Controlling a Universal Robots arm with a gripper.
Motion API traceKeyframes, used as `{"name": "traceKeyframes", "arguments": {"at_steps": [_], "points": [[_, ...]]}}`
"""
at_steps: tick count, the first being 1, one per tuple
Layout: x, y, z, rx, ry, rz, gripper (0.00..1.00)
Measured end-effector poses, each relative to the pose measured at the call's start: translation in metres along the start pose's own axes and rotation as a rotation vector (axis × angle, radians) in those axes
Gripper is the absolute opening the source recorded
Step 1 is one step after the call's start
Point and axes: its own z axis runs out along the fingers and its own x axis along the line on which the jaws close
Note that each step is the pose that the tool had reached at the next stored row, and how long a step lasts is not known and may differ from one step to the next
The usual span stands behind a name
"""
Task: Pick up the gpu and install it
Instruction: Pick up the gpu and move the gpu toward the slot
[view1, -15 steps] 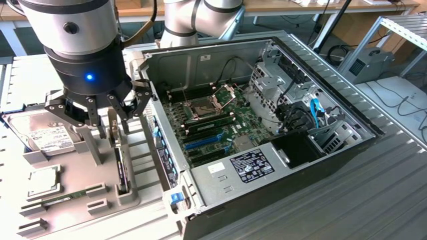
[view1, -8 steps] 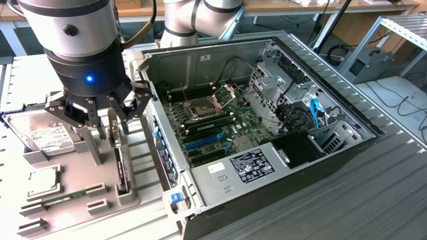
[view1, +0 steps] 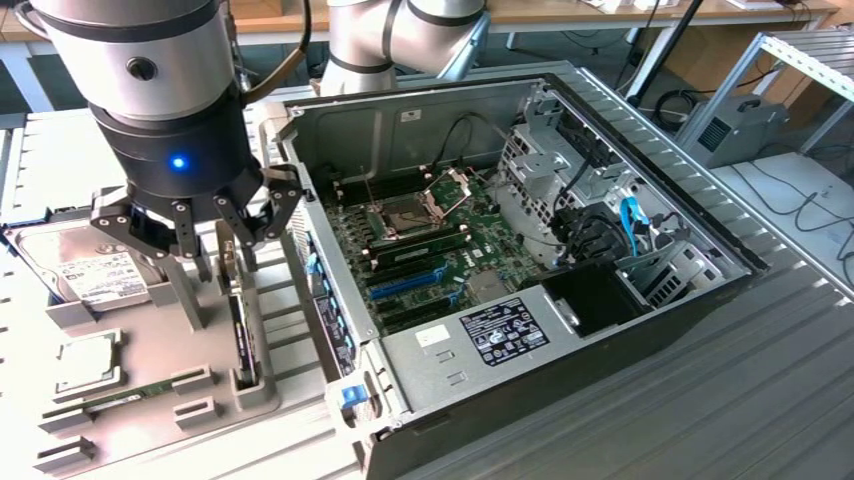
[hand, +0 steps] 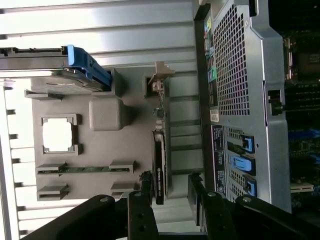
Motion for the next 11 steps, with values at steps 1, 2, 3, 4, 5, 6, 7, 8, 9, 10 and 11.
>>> {"name": "traceKeyframes", "arguments": {"at_steps": [1, 2, 3, 4, 5, 6, 7, 8, 9, 10, 11], "points": [[0.0001, 0.0, 0.0004, 0.0, -0.0001, 0.0, 0.42], [0.0002, 0.0, 0.0007, 0.0, 0.0, 0.0, 0.42], [0.0003, 0.0, 0.0011, 0.0, 0.0, 0.0, 0.42], [0.0004, -0.0001, 0.0014, 0.0, 0.0, 0.0, 0.42], [0.0005, -0.0001, 0.0018, 0.0, 0.0, 0.0, 0.42], [0.0006, -0.0001, 0.0022, 0.0, -0.0001, 0.0, 0.42], [0.0007, -0.0001, 0.0025, 0.0, 0.0, 0.0, 0.42], [0.0009, -0.0002, 0.0029, 0.0, 0.0, 0.0, 0.42], [0.001, -0.0002, 0.0034, 0.0, 0.0, 0.0, 0.42], [0.0011, -0.0002, 0.0037, 0.0, 0.0, 0.0, 0.42], [0.0013, -0.0002, 0.004, 0.0, 0.0, 0.0, 0.42]]}}
